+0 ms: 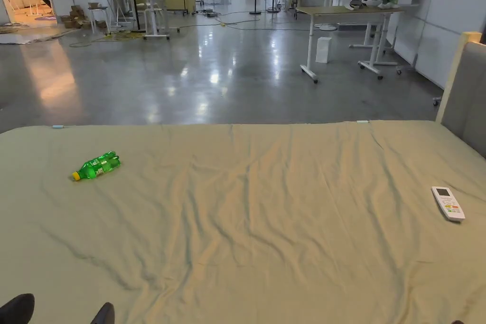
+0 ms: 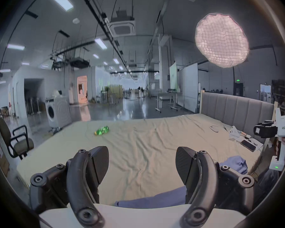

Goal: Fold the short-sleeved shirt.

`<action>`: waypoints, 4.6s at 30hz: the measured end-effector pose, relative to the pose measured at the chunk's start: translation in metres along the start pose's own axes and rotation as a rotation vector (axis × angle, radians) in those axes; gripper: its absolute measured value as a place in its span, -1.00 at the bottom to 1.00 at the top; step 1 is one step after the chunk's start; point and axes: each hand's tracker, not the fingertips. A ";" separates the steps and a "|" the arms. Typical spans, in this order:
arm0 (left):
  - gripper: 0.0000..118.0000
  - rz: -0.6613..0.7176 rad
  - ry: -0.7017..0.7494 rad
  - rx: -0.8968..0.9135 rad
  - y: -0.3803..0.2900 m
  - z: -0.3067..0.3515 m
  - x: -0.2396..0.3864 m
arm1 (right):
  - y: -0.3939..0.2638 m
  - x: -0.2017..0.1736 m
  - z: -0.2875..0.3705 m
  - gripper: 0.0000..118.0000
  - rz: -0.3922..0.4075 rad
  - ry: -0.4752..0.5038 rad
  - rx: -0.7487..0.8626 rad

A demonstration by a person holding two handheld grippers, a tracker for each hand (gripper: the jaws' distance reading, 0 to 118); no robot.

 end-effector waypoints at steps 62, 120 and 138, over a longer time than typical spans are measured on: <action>-0.68 0.921 -0.257 -0.728 -0.218 -0.143 -0.126 | -0.034 -0.023 -0.002 -1.00 -0.035 0.082 -0.170; -0.90 0.822 -0.574 -0.798 -0.196 -0.176 0.086 | -0.070 -0.003 0.032 -1.00 -0.159 0.077 -0.245; 0.91 0.973 -0.432 -0.540 -0.159 -0.130 -0.023 | -0.071 -0.011 0.020 -1.00 -0.151 0.113 -0.261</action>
